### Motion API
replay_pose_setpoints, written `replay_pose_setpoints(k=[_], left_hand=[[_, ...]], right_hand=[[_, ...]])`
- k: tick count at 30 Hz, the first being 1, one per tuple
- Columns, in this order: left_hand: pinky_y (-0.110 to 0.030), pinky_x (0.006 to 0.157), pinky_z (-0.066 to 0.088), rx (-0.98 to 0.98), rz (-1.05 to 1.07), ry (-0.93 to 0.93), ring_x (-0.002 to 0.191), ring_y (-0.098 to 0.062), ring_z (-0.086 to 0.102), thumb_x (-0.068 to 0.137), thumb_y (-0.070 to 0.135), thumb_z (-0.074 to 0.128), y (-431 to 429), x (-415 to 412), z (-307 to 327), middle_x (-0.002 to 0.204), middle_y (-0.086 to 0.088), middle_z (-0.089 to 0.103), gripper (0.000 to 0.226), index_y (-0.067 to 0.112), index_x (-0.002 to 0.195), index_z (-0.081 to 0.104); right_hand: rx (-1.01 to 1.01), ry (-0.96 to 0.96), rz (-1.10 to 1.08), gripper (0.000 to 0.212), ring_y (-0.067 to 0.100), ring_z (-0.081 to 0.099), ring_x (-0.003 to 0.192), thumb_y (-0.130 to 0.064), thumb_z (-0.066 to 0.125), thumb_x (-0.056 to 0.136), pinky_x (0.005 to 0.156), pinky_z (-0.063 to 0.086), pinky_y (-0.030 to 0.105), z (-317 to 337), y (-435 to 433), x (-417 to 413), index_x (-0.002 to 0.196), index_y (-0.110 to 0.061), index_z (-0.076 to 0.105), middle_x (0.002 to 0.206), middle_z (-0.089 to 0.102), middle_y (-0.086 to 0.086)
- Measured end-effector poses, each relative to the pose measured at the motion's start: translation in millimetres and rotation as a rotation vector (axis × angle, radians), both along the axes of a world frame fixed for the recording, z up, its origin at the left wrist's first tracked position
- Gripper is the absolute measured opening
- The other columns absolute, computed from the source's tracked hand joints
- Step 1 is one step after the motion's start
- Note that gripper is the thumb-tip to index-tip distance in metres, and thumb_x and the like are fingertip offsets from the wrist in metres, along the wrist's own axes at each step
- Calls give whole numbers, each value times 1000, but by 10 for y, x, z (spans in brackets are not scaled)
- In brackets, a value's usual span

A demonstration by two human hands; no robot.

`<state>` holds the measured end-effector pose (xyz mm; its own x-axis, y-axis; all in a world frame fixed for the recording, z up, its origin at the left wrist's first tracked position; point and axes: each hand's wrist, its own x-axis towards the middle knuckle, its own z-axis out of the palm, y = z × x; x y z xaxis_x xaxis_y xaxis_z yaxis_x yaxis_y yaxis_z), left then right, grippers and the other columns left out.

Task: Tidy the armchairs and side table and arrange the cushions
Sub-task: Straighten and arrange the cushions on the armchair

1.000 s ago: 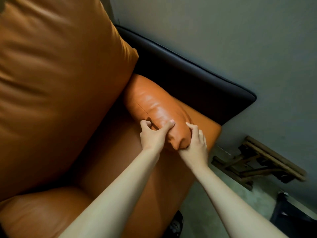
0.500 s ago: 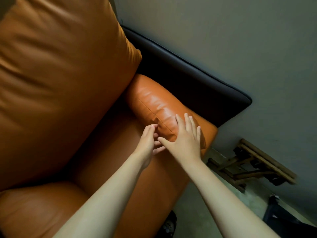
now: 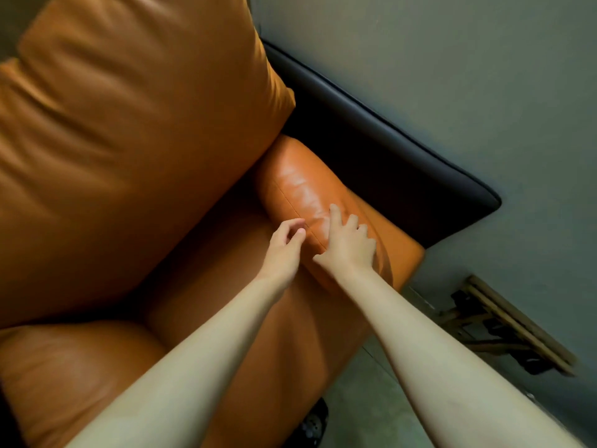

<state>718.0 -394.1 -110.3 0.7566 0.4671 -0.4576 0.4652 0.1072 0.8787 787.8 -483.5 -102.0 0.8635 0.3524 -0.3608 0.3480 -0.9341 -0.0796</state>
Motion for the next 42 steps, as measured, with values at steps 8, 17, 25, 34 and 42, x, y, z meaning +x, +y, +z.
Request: replay_pose_setpoints(k=[8,17,25,34,42], left_hand=[[-35,116,23,316,-115,65,139,-21,23,94,18,51,-281,194,24,151,-2,26,47,25,139,38],[-40,116,18,590,-444,111,148,-21,-2,81,7,65,-191,430,27,161,2,-1,90,30,151,14],[-33,117,9,587,-479,115,148,-18,-5,77,33,77,-164,623,-158,162,3,-1,93,31,151,20],[-41,117,14,699,-540,102,148,-17,-7,83,43,69,-135,551,-246,162,5,-6,89,33,152,13],[-43,118,-2,1195,-510,216,148,-24,-10,91,50,53,274,656,-128,162,-5,-7,80,20,153,12]], right_hand=[[81,-100,92,76,33,58,108,-33,66,86,70,41,33,43,-217,163,146,-22,21,126,52,13],[136,-81,70,63,28,64,97,-35,70,78,65,38,30,176,-866,396,132,-36,37,107,66,1],[94,-11,23,88,29,54,118,-50,73,74,84,48,37,2,-1026,346,143,-34,21,137,48,6],[10,-84,-40,115,44,4,146,-67,64,75,115,14,59,-147,-582,279,152,-22,-7,158,2,25],[4,-69,43,122,44,1,146,-68,68,70,115,10,60,-174,-245,416,152,-23,-10,158,0,26]])
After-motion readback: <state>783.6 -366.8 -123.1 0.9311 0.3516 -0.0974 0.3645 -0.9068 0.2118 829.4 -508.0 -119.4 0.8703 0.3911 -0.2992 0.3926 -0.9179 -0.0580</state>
